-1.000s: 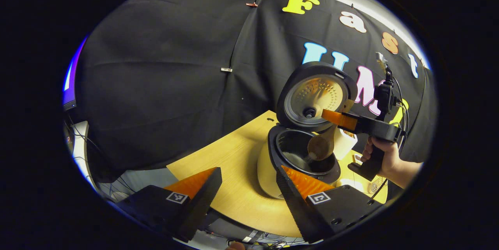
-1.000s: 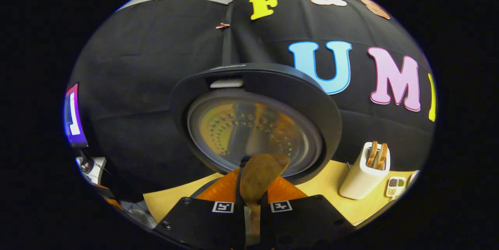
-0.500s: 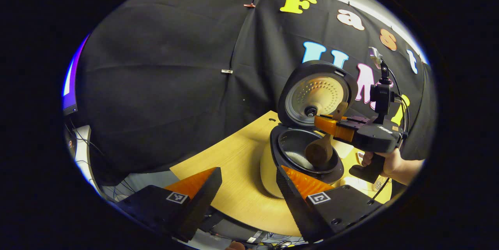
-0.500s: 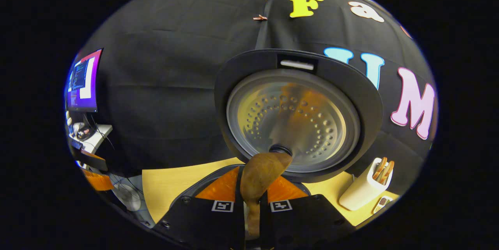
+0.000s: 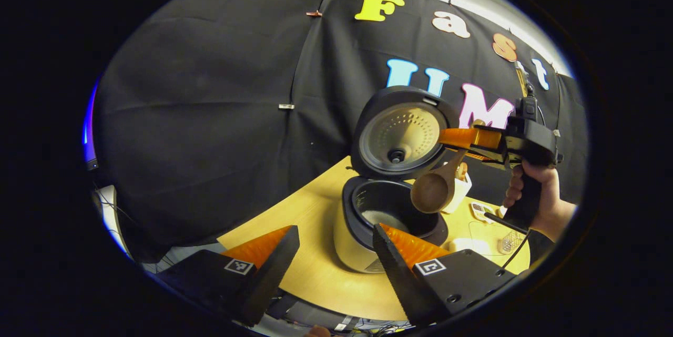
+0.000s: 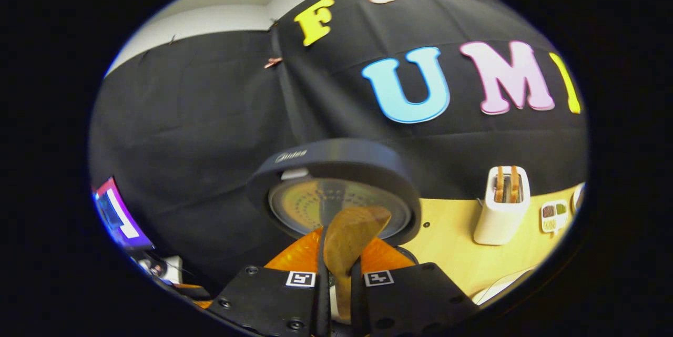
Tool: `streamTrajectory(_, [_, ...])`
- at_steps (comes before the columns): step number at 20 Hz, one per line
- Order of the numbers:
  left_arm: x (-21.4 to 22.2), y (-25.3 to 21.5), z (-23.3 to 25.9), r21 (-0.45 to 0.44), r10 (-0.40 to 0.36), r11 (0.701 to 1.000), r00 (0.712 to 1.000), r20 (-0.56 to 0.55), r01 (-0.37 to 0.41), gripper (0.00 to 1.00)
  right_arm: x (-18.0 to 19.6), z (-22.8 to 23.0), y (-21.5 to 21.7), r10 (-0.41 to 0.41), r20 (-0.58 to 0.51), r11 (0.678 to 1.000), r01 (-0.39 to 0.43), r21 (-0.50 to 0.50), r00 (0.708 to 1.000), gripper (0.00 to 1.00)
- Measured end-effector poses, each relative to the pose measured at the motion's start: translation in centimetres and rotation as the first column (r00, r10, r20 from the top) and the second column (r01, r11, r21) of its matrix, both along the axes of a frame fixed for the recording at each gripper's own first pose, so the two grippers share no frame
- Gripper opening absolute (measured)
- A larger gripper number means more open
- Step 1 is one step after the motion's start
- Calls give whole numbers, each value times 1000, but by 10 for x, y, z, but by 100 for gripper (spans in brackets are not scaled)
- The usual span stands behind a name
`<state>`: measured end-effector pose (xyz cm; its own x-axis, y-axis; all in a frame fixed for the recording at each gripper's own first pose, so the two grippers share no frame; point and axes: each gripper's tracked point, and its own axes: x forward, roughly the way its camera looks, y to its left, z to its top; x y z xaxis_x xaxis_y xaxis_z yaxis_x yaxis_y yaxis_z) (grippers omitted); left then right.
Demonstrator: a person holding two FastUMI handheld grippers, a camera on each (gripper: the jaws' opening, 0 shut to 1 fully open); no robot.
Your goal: Close the left gripper, press the button to open the rice cooker; take a wooden spoon from the chopstick holder with the right hand, scoop a spoonful of rice and pour it into the rice cooker, then put the wooden spoon back into the chopstick holder.
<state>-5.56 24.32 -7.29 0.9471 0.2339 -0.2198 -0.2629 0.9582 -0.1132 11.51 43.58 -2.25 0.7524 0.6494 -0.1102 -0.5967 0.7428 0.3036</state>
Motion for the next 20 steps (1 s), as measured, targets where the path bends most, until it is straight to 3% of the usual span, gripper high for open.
streamTrajectory(5, [14, -31, 7, 27, -74, 997, 997, 8, 74, 96, 18, 26, -104, -191, -49, 976, 195, 96, 980, 19])
streamTrajectory(9, [26, -67, 14, 29, -136, 990, 991, 17, 135, 96, 31, 43, -207, -358, -72, 916, 365, 163, 931, 19])
streamTrajectory(15, [50, -134, 25, 2, -211, 977, 977, 38, 211, 96, 40, 34, -369, -567, -146, 791, 585, 180, 811, 19])
streamTrajectory(20, [64, -172, 35, 19, -220, 975, 974, 45, 220, 95, 49, 16, -485, -702, -205, 654, 732, 192, 682, 19])
